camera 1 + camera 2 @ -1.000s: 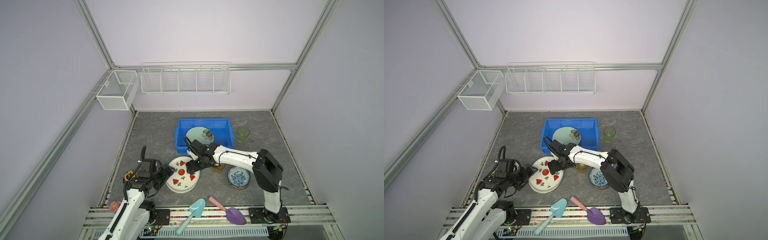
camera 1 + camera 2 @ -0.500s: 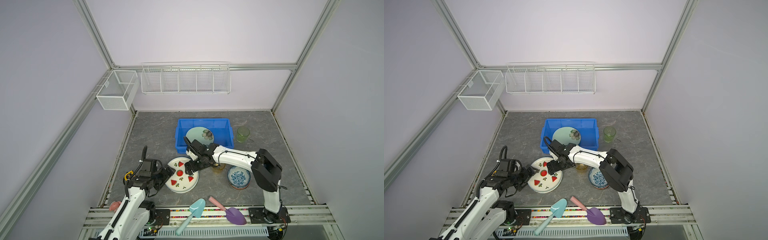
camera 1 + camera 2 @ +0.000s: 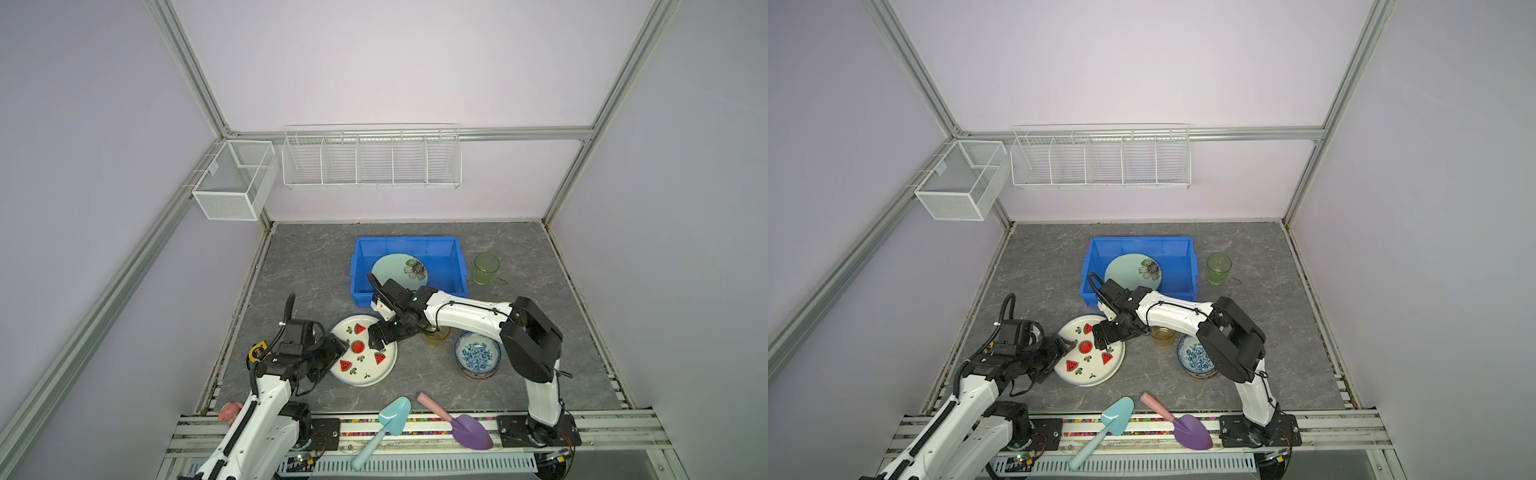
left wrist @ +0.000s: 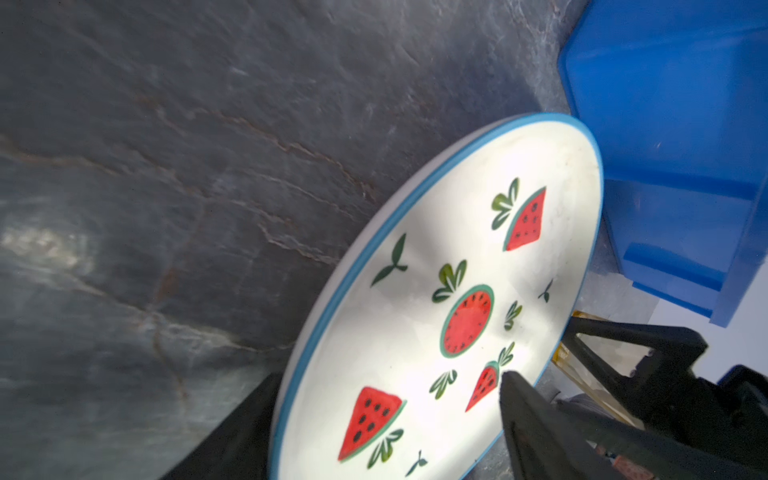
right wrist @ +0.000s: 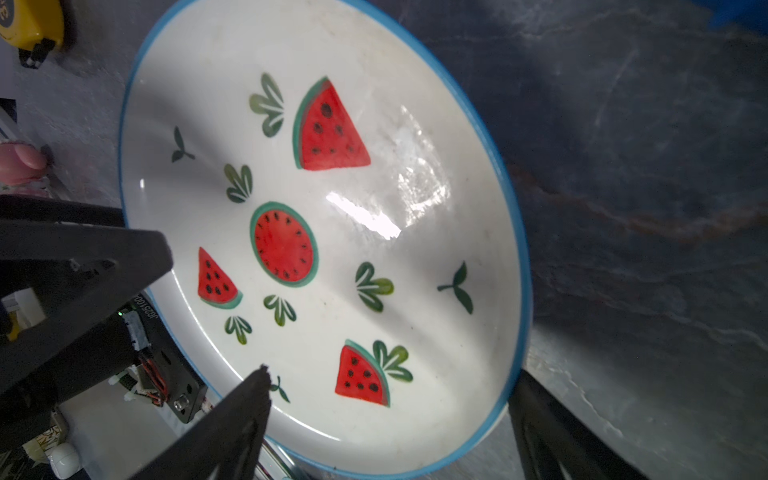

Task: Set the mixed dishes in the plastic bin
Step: 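Lower the right gripper and close it on the watermelon plate rim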

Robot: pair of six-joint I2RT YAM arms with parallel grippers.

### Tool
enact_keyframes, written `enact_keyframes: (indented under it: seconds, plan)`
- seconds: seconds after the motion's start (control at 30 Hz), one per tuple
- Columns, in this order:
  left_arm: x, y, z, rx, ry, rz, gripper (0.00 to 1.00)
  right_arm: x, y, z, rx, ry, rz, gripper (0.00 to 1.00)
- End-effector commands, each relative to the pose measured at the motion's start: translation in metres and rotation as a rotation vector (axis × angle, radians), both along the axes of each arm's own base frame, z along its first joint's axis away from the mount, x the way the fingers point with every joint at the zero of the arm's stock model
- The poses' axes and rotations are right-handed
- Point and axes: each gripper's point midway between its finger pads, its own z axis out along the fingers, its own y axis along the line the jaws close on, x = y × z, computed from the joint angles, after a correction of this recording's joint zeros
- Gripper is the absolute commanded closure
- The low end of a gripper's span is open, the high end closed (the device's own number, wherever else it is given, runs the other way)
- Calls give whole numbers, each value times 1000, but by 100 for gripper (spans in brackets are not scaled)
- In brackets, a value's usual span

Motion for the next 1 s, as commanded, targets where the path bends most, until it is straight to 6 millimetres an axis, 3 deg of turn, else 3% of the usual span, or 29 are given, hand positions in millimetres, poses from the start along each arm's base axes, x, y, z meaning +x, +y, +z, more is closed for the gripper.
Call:
enact_keyframes:
  seconds: [0.0, 0.47, 0.97]
  plan:
    - [8, -9, 17, -54, -74, -20, 26, -8, 10, -3, 40, 36, 23, 9]
    - [10, -12, 30, -80, -111, -15, 43, -8, 11, 0, 44, 37, 36, 9]
    - [-1, -3, 13, -30, -68, -5, 35, -8, 12, 0, 44, 35, 41, 9]
